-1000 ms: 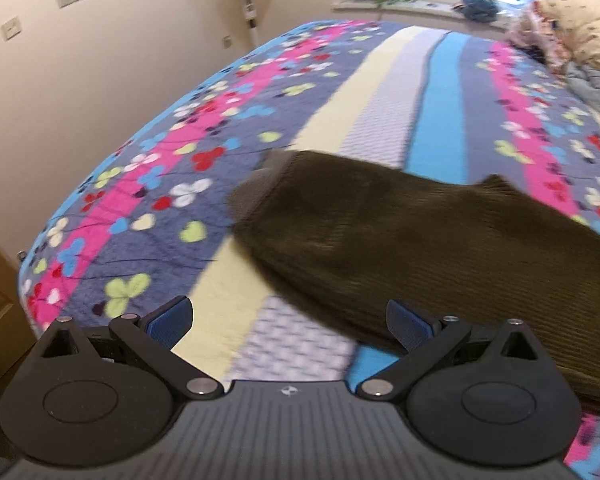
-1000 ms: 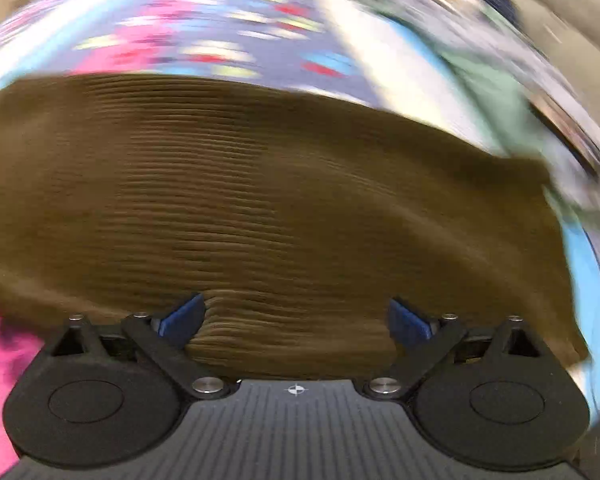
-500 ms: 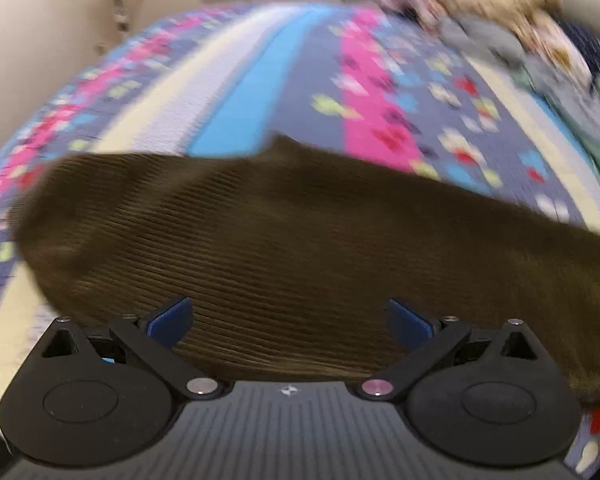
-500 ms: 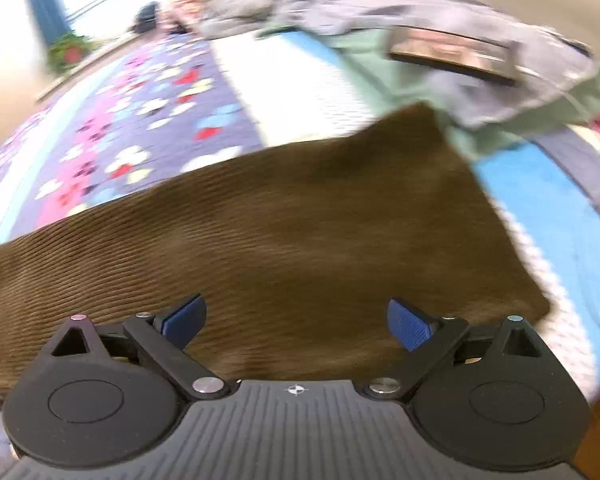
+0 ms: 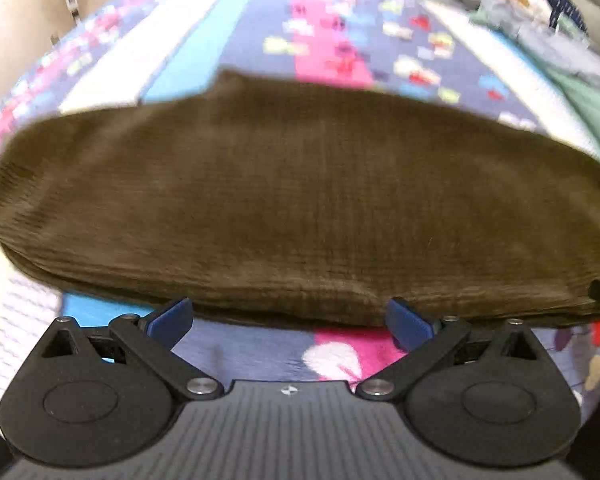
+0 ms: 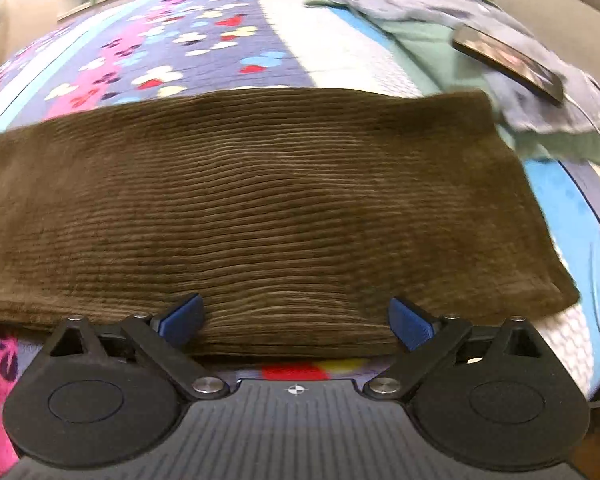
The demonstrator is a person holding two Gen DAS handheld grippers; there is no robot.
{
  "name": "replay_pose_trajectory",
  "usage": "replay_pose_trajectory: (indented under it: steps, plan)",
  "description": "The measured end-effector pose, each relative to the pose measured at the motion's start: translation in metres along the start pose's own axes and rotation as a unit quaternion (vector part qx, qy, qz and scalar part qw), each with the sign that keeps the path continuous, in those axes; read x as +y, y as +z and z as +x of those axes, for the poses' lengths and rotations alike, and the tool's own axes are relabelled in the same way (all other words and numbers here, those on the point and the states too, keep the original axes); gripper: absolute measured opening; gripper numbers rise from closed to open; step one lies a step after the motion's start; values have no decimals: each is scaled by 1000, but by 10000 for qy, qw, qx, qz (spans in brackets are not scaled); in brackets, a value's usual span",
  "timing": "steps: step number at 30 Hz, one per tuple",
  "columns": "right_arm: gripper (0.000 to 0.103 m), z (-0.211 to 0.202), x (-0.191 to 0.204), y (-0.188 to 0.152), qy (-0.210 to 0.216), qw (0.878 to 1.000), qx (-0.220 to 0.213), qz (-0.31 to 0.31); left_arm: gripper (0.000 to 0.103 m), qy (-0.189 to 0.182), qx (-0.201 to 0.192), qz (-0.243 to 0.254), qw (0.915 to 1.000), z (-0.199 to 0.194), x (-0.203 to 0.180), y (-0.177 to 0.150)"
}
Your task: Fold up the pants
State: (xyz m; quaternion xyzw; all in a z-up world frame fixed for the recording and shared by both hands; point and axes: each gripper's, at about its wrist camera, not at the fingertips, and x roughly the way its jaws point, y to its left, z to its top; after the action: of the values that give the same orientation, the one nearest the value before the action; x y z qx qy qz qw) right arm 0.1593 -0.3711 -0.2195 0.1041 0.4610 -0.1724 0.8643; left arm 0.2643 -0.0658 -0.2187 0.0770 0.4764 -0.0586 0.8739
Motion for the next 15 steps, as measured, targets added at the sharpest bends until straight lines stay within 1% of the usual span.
replay_pose_trajectory:
  steps: [3, 5, 7, 9, 12, 15]
  plan:
    - [99, -12, -12, 1, -81, 9996, 88, 243, 103, 30, -241, 0, 9997, -32, 9, -5]
    - [99, -25, -20, 0, -27, 9989, -9, 465, 103, -29, -251, -85, 9996, -52, 15, -9]
    - [99, -41, -24, 0, 128, 9979, -145, 619, 103, -180, -258, -162, 9994, -72, 18, -13]
    - [99, -59, -24, 0, 326, 9965, -305, 703, 103, -257, -344, -200, 9989, -88, 19, -17]
    - [100, -88, -16, -4, 620, 9946, -568, 605, 103, -277, -502, -149, 9982, -112, 15, -23]
    - [100, -110, -12, -9, 759, 9926, -785, 532, 103, -391, -651, -52, 9971, -136, 9, -25]
